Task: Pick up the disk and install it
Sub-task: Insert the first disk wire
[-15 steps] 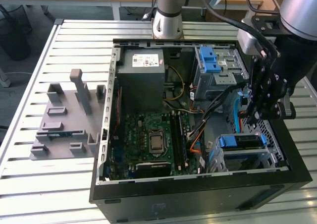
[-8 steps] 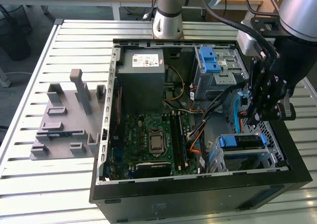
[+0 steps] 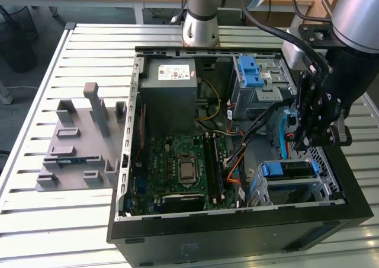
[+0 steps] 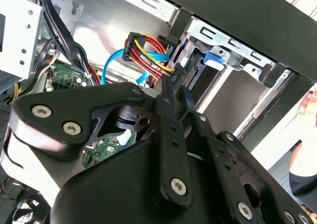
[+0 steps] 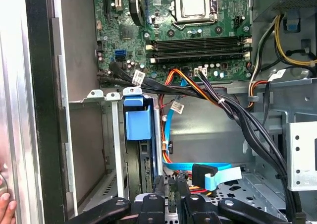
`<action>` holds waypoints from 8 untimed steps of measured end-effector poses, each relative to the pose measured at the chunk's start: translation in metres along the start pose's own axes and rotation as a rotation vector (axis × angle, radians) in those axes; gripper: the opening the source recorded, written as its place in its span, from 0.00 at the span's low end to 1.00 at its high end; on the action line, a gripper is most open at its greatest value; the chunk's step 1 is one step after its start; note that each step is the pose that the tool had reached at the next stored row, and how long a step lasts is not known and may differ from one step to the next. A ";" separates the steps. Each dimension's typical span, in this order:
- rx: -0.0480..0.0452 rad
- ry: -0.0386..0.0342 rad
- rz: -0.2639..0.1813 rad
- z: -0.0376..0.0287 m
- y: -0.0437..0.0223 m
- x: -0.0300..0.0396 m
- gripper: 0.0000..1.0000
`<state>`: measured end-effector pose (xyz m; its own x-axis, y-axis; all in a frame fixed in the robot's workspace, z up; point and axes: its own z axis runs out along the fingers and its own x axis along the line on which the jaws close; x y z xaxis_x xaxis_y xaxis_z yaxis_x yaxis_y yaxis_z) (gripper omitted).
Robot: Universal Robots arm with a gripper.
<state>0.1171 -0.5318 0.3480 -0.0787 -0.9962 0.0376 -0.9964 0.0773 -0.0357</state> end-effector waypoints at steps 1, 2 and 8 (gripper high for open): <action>0.0000 -0.0001 0.000 0.0002 0.0000 0.0000 0.24; 0.0000 -0.0001 0.000 0.0003 0.0000 0.0000 0.24; -0.0001 -0.0014 0.000 0.0007 0.0000 -0.0001 0.16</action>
<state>0.1171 -0.5317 0.3473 -0.0786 -0.9962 0.0362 -0.9964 0.0774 -0.0356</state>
